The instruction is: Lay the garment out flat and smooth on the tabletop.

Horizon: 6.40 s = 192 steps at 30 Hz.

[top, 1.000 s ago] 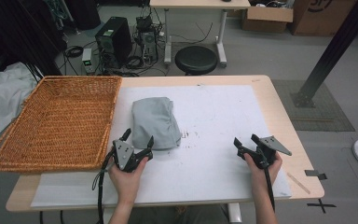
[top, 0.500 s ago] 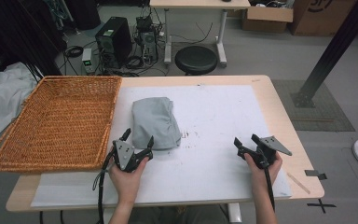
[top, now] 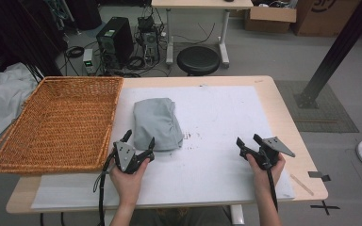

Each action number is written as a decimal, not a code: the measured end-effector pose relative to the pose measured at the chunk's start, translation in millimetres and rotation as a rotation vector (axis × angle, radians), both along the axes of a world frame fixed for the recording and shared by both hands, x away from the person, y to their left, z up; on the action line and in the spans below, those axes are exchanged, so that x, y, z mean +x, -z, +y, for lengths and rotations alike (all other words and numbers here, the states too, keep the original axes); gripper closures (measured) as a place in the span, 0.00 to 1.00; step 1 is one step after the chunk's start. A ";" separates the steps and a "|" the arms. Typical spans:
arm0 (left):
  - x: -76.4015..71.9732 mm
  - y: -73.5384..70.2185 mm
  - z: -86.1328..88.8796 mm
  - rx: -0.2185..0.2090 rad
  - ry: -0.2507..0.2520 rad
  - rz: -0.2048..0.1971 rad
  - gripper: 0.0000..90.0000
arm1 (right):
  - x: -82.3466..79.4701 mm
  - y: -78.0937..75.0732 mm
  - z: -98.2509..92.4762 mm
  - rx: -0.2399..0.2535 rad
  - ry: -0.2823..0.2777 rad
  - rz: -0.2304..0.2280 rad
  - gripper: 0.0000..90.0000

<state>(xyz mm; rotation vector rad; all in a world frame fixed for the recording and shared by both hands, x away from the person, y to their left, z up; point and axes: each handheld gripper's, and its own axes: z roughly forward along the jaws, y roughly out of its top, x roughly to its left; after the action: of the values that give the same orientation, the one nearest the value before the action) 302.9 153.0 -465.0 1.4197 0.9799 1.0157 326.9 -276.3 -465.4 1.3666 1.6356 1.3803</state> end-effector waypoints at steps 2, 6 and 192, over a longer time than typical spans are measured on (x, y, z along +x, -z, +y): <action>-0.2 0.0 0.1 0.001 -0.001 0.000 0.16 | 0.0 -2.3 1.6 -0.001 -0.003 -0.006 0.27; -0.5 -0.1 0.0 0.000 0.000 0.000 0.16 | 1.1 -16.5 19.1 0.005 -0.057 -0.045 0.29; 7.4 -47.8 -55.0 0.039 0.322 0.027 0.95 | -37.0 -33.1 21.8 -0.203 -0.416 -0.050 0.49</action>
<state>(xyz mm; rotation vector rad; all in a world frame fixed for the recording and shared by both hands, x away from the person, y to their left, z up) 310.3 98.1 -417.3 1.5671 0.7240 0.7818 289.8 -254.5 -432.3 0.9007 2.0416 1.4096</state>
